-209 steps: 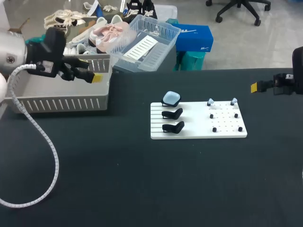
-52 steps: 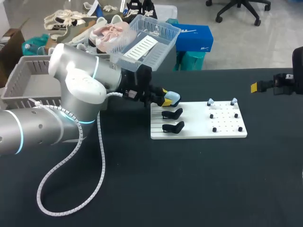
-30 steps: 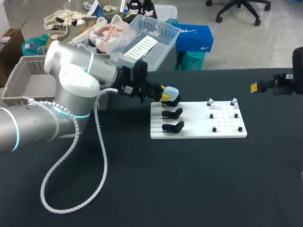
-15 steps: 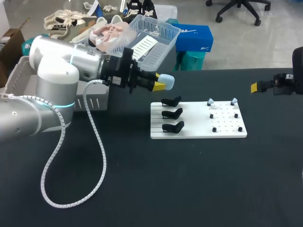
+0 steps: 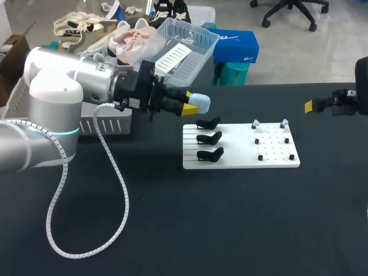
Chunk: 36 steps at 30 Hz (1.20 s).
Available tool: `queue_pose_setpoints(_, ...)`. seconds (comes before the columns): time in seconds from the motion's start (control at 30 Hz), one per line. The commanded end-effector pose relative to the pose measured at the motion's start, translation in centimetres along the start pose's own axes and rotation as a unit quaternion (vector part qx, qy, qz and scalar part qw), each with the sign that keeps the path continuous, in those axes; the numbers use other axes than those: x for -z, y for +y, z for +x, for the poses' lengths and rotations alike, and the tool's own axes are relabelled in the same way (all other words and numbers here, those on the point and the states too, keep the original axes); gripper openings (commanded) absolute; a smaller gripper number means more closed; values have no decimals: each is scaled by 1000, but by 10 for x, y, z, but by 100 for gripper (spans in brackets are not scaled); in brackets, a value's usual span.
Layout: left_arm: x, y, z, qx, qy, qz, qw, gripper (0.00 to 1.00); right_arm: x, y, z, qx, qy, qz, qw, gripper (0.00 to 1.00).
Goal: Pick up each earbud case from the left stands, insert the matching earbuds, close the lid, and place the case in the box.
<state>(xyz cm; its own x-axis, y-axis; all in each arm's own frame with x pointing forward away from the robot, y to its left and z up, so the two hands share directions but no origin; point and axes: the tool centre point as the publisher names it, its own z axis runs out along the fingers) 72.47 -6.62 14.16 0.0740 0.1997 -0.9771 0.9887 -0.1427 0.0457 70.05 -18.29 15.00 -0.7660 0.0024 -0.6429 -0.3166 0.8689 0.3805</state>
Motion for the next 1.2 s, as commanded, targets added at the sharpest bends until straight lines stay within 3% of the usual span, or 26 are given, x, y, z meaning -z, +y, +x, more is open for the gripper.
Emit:
queue_pose_setpoints(0.03, -1, -18, -3, -9, -8, -44, 999, 0, 0, -1, 0, 1, 0, -2, 1000, 100)
queue_pose_setpoints(1.1, -2, -23, -5, -10, -11, -45, 999, 0, 0, -1, 0, 1, 0, -2, 1000, 100)
queue_pose_setpoints(1.2, -10, -35, 1, 7, -29, -33, 999, 0, 0, -1, 0, 1, 0, -2, 1000, 100)
